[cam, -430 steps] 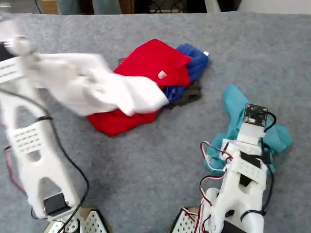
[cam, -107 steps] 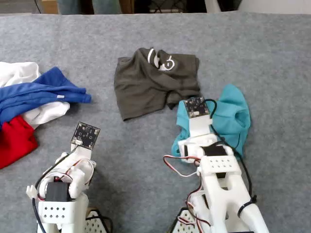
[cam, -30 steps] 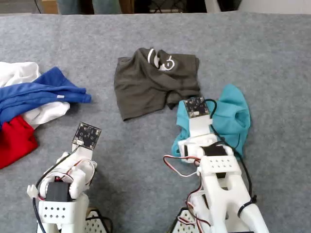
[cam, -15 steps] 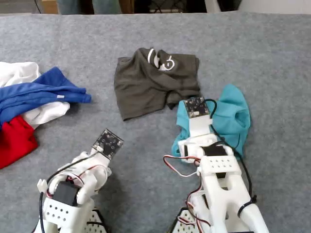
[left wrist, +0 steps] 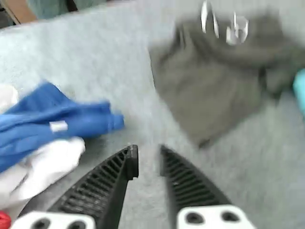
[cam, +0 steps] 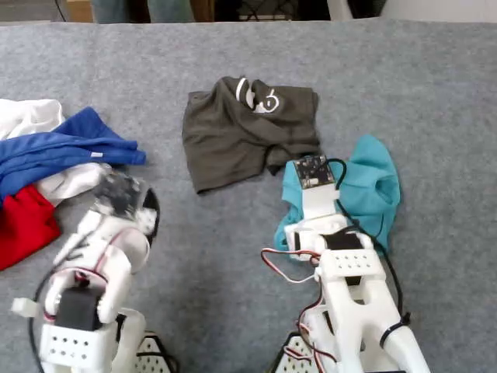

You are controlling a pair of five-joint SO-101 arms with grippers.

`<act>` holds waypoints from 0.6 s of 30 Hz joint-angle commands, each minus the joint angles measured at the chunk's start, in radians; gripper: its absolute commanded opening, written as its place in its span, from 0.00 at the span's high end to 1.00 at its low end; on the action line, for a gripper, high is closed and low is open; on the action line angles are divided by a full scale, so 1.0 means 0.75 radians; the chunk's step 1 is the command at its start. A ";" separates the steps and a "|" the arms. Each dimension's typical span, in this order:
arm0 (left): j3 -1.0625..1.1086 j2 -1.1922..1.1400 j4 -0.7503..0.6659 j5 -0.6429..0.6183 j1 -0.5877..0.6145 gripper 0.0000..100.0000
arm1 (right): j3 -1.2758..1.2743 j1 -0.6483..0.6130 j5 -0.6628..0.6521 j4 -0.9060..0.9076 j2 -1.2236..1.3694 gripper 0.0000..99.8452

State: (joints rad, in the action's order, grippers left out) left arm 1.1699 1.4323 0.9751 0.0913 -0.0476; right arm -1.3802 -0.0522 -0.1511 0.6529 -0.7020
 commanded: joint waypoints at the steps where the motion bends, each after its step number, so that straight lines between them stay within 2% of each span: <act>1: -0.437 -0.569 -0.014 -0.143 0.001 0.82 | -0.013 0.018 -0.010 0.000 0.007 0.99; 5: -0.801 -1.180 -0.014 -0.153 -0.046 0.81 | -0.013 0.018 -0.010 0.000 0.007 0.99; 7: -0.954 -1.428 -0.014 -0.213 -0.077 0.81 | -0.013 0.018 -0.010 0.000 0.007 0.99; 11: -1.247 -1.833 -0.016 -0.387 -0.105 0.75 | -0.013 0.018 -0.010 0.000 0.007 0.99; 18: -1.654 -2.406 -0.012 -0.583 -0.138 0.75 | -0.013 0.018 -0.010 0.000 0.007 0.99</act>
State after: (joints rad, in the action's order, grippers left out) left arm 0.0775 -0.2555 0.9735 -0.2754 -0.1458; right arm -1.3802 -0.0522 -0.1511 0.6529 -0.7020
